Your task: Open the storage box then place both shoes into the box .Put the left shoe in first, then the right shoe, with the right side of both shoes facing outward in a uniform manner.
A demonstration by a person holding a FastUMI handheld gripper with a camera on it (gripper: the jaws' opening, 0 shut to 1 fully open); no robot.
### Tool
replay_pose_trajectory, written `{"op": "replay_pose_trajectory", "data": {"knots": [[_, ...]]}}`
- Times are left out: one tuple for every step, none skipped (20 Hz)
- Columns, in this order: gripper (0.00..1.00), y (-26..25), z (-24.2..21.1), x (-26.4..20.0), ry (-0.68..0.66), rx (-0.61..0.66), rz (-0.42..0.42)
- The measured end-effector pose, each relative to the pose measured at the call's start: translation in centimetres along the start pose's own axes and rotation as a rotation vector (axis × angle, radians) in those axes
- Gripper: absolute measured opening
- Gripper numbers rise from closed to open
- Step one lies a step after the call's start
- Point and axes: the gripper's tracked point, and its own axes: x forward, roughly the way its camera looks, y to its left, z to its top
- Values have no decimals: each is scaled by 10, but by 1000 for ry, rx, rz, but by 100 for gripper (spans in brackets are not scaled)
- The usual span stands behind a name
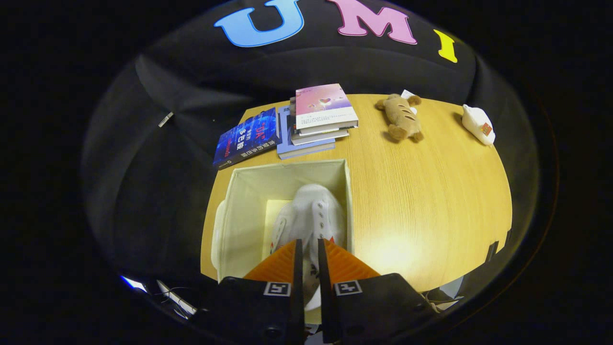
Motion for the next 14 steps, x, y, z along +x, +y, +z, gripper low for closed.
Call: {"op": "replay_pose_trajectory", "data": {"knots": [[34,4,-1,0,10,-10,16],[50,8,-3,-2,19,-9,35],[70,7,-5,-2,25,-8,41],[78,7,-8,-3,30,-7,49],[84,7,-9,-2,31,-5,53],[86,5,-10,-3,31,-6,55],[95,2,-11,-3,33,-9,54],[97,-1,-12,-5,32,-8,57],[98,-2,-10,-7,27,-8,62],[98,-4,-9,-10,18,-12,71],[98,-7,-6,-14,2,-20,83],[98,-8,-2,-18,-20,-24,104],[98,-9,4,-24,-50,-23,133],[98,-15,10,-28,-81,-30,148]]}}
